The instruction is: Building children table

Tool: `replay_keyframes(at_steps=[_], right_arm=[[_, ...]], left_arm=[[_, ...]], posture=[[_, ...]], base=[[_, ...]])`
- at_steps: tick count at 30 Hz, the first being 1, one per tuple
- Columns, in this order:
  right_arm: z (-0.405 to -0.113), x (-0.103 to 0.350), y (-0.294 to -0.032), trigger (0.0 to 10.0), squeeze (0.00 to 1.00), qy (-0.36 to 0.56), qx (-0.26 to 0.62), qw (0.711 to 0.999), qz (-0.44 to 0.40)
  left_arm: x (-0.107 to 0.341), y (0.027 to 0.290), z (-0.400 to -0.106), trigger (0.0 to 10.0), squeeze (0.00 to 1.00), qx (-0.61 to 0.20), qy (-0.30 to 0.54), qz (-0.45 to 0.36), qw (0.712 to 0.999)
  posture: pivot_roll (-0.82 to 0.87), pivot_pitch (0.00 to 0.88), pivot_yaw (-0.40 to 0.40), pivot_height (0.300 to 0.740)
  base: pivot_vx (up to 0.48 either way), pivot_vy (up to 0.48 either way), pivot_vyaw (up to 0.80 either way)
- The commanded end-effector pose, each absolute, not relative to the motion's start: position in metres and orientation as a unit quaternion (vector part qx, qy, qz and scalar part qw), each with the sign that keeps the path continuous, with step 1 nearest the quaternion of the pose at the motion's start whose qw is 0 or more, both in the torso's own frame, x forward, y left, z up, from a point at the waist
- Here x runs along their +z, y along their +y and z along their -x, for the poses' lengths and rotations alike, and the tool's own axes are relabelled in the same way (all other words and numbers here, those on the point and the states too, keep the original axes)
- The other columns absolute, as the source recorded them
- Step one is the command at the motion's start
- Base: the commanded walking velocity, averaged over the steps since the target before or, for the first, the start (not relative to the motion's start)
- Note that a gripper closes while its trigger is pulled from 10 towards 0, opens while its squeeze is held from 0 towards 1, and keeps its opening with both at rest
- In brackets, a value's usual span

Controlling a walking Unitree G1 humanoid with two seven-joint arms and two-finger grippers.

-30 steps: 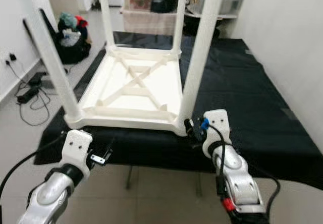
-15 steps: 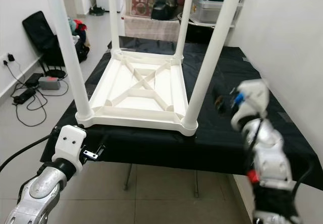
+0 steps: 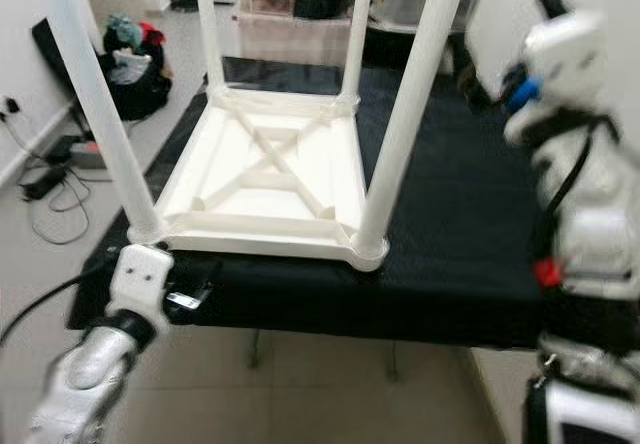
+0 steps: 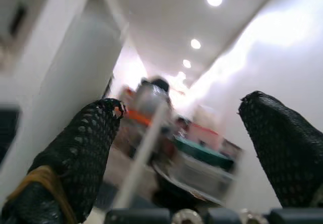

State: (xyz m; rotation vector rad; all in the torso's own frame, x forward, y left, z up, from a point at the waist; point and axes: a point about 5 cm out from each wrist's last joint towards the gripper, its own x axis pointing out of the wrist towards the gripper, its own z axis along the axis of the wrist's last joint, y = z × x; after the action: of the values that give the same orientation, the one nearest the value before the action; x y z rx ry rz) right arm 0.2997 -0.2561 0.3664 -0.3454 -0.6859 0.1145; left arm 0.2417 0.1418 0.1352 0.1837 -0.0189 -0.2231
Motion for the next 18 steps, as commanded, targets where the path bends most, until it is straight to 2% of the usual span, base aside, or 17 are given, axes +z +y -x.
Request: replay_keyframes(at_steps=[1, 3, 5, 6, 7, 9, 10, 11, 12, 14, 15, 16, 18], right_arm=[[-0.295, 0.377, -0.251, 10.0, 0.00, -0.357, 0.091, 0.921, 0.127], [-0.288, 0.386, -0.235, 10.0, 0.00, -0.373, 0.213, 0.903, 0.012], [-0.288, 0.386, -0.235, 10.0, 0.00, -0.373, 0.213, 0.903, 0.012], [-0.279, 0.391, -0.227, 10.0, 0.00, -0.384, 0.289, 0.874, -0.064], [-0.279, 0.391, -0.227, 10.0, 0.00, -0.384, 0.289, 0.874, -0.064], [-0.261, 0.398, -0.214, 10.0, 0.00, -0.403, 0.386, 0.822, -0.113], [-0.261, 0.398, -0.214, 10.0, 0.00, -0.403, 0.386, 0.822, -0.113], [-0.255, 0.398, -0.205, 10.0, 0.00, -0.395, 0.425, 0.812, -0.071], [-0.254, 0.387, -0.193, 10.0, 0.00, -0.361, 0.443, 0.820, 0.040], [-0.257, 0.363, -0.181, 10.0, 0.00, -0.289, 0.464, 0.812, 0.205], [-0.257, 0.363, -0.181, 10.0, 0.00, -0.289, 0.464, 0.812, 0.205], [-0.261, 0.362, -0.180, 10.0, 0.00, -0.273, 0.463, 0.803, 0.258], [-0.261, 0.362, -0.180, 10.0, 0.00, -0.273, 0.463, 0.803, 0.258]], left_arm=[[0.131, 0.142, -0.241, 10.0, 0.00, -0.110, -0.002, -0.086, 0.990], [0.132, 0.142, -0.241, 10.0, 0.00, -0.109, -0.004, -0.085, 0.990], [0.132, 0.142, -0.241, 10.0, 0.00, -0.109, -0.004, -0.085, 0.990], [0.132, 0.142, -0.241, 10.0, 0.00, -0.108, -0.004, -0.084, 0.991], [0.132, 0.142, -0.241, 10.0, 0.00, -0.108, -0.004, -0.084, 0.991], [0.133, 0.143, -0.241, 10.0, 0.00, -0.108, -0.003, -0.083, 0.991], [0.133, 0.143, -0.241, 10.0, 0.00, -0.108, -0.003, -0.083, 0.991], [0.133, 0.143, -0.241, 10.0, 0.00, -0.109, -0.003, -0.082, 0.991], [0.133, 0.143, -0.241, 10.0, 0.00, -0.110, -0.002, -0.082, 0.990], [0.133, 0.143, -0.241, 10.0, 0.00, -0.112, -0.002, -0.082, 0.990], [0.133, 0.143, -0.241, 10.0, 0.00, -0.112, -0.002, -0.082, 0.990], [0.132, 0.143, -0.242, 10.0, 0.00, -0.113, -0.002, -0.082, 0.990], [0.132, 0.143, -0.242, 10.0, 0.00, -0.113, -0.002, -0.082, 0.990]], posture=[[-0.08, 0.008, -0.073, 0.740], [-0.07, 0.013, -0.078, 0.740], [-0.07, 0.013, -0.078, 0.740], [-0.07, 0.017, -0.077, 0.740], [-0.07, 0.017, -0.077, 0.740], [-0.08, 0.020, -0.068, 0.740], [-0.08, 0.020, -0.068, 0.740], [-0.08, 0.020, -0.068, 0.740], [-0.08, 0.020, -0.066, 0.740], [-0.08, 0.020, -0.063, 0.740], [-0.08, 0.020, -0.063, 0.740], [-0.08, 0.020, -0.063, 0.740], [-0.08, 0.020, -0.063, 0.740]], base=[[0.000, 0.000, 0.00], [0.000, 0.000, 0.00], [0.000, 0.000, 0.00], [0.000, 0.000, 0.00], [0.000, 0.000, 0.00], [0.000, 0.000, 0.00], [0.000, 0.000, 0.00], [0.000, 0.000, 0.00], [0.000, 0.000, 0.00], [0.000, 0.000, 0.00], [0.000, 0.000, 0.00], [0.000, 0.000, 0.00], [0.000, 0.000, 0.00]])
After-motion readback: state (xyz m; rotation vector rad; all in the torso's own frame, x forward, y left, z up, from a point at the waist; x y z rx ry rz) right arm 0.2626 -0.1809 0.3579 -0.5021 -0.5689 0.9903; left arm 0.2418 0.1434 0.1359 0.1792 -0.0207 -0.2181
